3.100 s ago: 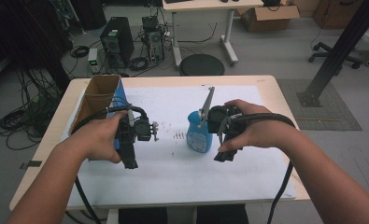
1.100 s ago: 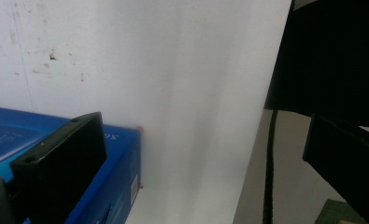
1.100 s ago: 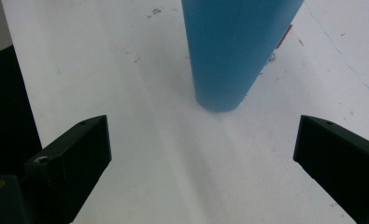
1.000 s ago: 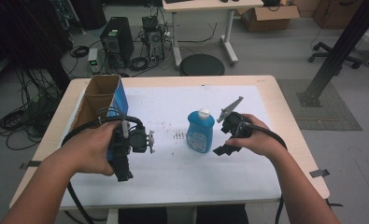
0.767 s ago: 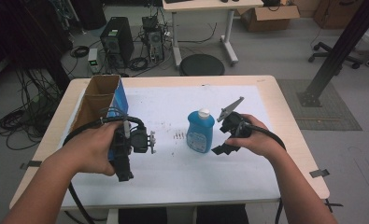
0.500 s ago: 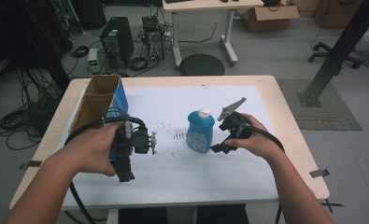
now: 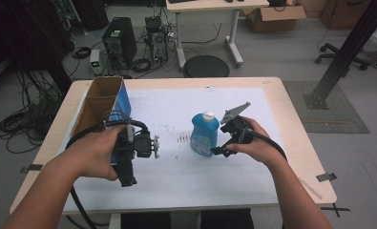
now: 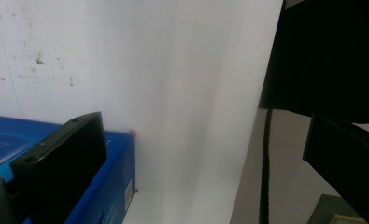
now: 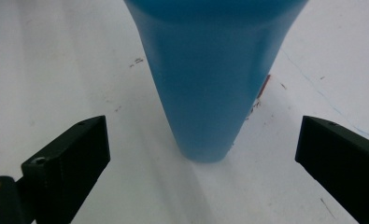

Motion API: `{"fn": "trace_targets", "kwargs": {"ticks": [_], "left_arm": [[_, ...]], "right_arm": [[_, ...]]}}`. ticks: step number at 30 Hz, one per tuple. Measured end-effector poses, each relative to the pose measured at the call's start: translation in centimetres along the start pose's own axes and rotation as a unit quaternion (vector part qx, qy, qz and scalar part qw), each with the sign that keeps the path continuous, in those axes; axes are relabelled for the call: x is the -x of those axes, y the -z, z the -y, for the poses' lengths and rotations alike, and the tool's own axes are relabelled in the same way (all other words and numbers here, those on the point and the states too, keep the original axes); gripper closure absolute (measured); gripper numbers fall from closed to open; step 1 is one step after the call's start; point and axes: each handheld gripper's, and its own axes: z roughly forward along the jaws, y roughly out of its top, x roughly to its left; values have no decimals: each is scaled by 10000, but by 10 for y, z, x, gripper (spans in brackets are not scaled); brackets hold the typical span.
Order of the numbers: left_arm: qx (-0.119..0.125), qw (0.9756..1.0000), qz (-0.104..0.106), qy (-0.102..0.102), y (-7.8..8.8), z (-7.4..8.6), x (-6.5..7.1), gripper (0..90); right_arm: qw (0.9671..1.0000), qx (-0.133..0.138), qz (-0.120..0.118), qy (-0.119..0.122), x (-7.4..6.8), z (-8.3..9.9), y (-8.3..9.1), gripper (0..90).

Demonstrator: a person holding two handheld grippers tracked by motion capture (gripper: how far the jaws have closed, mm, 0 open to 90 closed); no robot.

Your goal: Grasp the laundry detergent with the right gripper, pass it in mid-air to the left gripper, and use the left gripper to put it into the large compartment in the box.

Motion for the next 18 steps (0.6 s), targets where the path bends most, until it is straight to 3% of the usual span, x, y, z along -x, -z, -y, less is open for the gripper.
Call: {"fn": "trace_targets", "kwargs": {"ticks": [18], "left_arm": [[-10, 10000, 3, -14, -2, 2, 0, 2]], "right_arm": [[9981, 594, 63, -123, -6, 3, -19, 25]]}}
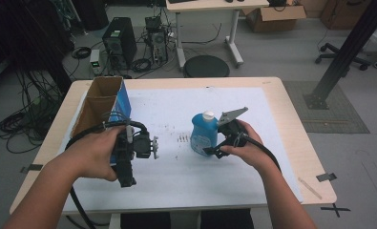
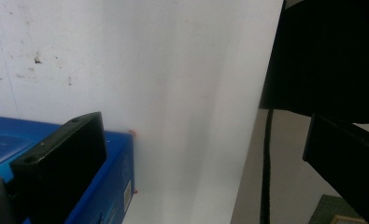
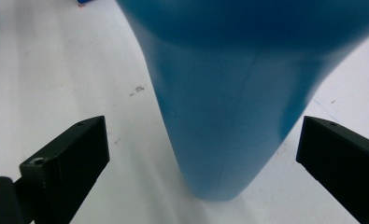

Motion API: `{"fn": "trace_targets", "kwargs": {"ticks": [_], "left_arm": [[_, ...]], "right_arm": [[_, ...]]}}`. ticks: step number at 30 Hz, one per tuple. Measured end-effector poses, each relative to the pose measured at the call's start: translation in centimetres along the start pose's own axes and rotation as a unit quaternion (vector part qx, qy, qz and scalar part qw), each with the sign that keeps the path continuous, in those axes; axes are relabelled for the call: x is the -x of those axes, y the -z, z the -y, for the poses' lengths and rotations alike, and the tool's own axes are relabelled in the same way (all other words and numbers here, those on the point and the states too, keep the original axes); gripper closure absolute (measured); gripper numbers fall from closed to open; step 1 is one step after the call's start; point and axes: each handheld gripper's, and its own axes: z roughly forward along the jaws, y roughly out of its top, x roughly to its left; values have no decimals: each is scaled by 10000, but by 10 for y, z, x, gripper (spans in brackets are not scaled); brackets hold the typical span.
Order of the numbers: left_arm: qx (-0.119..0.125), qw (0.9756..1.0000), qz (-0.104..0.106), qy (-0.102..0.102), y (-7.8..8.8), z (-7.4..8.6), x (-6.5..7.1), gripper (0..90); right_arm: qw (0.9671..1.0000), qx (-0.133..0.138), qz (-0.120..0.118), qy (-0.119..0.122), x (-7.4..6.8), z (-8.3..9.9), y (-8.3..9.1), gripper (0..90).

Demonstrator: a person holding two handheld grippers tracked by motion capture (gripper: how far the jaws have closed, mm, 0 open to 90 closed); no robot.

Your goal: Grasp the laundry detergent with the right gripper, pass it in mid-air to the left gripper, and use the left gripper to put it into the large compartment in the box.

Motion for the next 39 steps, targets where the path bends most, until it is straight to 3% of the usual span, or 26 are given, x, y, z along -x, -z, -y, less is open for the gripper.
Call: {"fn": "trace_targets", "kwargs": {"ticks": [13, 21, 30, 39], "left_arm": [[1, 10000, 0, 15, 0, 1, -1, 2], [3, 10000, 1, 13, -1, 1, -1, 2], [43, 10000, 5, -11, -2, -2, -1, 2], [34, 10000, 10, 3, -2, -2, -1, 2]], "right_arm": [[9983, 532, 184, -171, -1, 7, -7, 16], [9970, 705, 220, -230, 0, 11, -11, 15], [9927, 1144, 268, -262, -2, 15, -18, 13], [9901, 1298, 446, -304, -3, 18, -21, 78]]}}
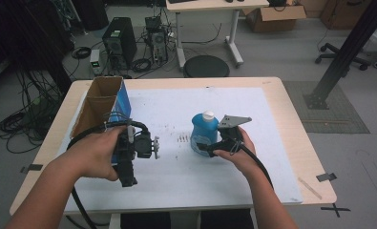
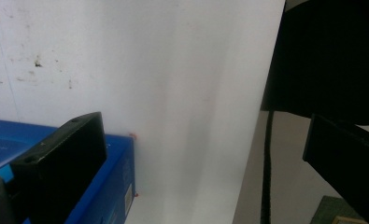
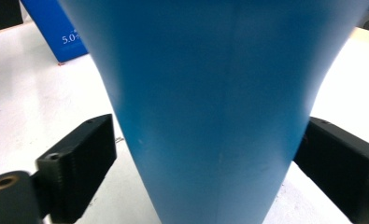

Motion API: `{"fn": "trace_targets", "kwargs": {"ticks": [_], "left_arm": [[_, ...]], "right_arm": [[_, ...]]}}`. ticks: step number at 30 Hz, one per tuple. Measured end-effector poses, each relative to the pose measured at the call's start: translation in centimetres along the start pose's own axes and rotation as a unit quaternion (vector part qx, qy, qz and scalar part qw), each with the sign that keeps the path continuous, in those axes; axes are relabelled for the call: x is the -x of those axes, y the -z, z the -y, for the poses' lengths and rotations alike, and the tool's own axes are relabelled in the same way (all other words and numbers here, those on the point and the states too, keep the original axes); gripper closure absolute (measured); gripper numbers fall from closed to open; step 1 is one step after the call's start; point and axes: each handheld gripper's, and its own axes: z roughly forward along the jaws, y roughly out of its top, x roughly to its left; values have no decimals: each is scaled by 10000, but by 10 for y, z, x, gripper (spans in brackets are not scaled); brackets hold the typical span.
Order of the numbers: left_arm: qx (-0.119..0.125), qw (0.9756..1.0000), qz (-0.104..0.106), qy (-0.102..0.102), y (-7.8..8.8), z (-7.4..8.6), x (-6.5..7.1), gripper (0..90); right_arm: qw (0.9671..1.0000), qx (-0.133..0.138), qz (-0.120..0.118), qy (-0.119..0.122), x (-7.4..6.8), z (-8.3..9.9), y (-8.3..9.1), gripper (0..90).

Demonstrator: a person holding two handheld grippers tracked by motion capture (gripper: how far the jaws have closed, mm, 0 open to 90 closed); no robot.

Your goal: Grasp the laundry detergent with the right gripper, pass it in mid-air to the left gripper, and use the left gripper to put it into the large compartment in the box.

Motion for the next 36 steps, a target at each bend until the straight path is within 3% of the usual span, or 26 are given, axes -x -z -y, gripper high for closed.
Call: {"fn": "trace_targets", "kwargs": {"ticks": [9, 28, 36], "left_arm": [[13, 10000, 10, 0, 0, -1, -1, 2], [38, 10000, 1, 17, -1, 1, -1, 2], [55, 10000, 17, 29, -2, 2, -1, 2]], "right_arm": [[9999, 153, -37, 12, -1, -1, 1, 143], [9999, 159, 9, 67, -1, -1, -3, 262], [9998, 159, 23, 146, 0, 0, -4, 362]]}}
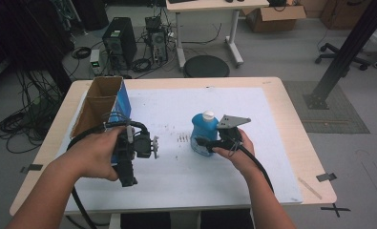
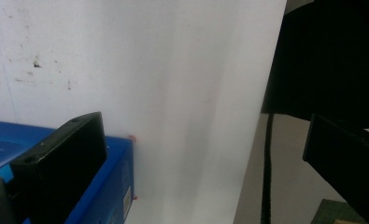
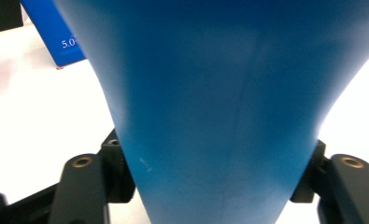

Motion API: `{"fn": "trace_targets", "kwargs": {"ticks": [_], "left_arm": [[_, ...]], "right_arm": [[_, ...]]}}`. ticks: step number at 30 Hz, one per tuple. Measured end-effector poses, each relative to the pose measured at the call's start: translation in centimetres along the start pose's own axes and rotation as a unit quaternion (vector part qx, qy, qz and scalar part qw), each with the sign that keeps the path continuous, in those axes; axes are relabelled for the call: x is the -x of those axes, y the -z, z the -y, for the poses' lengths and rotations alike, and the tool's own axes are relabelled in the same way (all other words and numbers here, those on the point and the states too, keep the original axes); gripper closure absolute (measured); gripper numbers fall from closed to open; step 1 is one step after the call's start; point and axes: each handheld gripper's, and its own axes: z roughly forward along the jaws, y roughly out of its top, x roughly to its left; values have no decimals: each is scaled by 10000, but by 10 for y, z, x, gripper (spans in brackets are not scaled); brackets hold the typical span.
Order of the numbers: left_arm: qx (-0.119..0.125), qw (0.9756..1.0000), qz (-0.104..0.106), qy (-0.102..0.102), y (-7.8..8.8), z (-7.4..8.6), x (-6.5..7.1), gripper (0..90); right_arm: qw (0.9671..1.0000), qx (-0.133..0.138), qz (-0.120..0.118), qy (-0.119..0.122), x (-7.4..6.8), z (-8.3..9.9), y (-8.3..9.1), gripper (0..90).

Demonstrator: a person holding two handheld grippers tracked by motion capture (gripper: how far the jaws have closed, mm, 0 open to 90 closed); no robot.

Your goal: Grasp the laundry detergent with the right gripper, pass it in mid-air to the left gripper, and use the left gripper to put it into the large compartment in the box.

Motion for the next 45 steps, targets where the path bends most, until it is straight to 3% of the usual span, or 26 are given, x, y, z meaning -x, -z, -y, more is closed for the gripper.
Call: {"fn": "trace_targets", "kwargs": {"ticks": [5, 17, 21, 26, 29, 32, 35, 43, 45], "left_arm": [[-8, 10000, 9, 12, 0, 0, 0, 2], [57, 10000, 3, -3, -1, -4, 1, 2], [77, 10000, -53, 0, 4, -4, 0, 2], [205, 9997, -109, -9, 15, -7, -2, 2], [233, 9996, -126, -7, 19, -8, -3, 2], [357, 9992, -155, 0, 30, -10, -4, 2], [447, 9989, -165, -48, 38, -14, -2, 2], [436, 9987, -229, -93, 50, -20, -1, 2], [548, 9983, -164, -125, 58, -23, -1, 2]], "right_arm": [[10000, 49, -14, 34, 0, 2, 0, 420], [9998, 51, -21, 187, -1, 2, 2, 466], [9996, 125, -161, 215, -2, -2, 9, 471], [9984, 62, -296, 479, -7, -17, 26, 473], [9976, 77, -415, 542, -8, -23, 33, 473], [9949, 74, -751, 668, -14, -34, 48, 471], [9923, -7, -919, 826, -21, -39, 56, 471], [9882, -74, -1285, 824, -32, -38, 68, 472], [9862, -110, -1411, 854, -35, -37, 68, 472]]}}
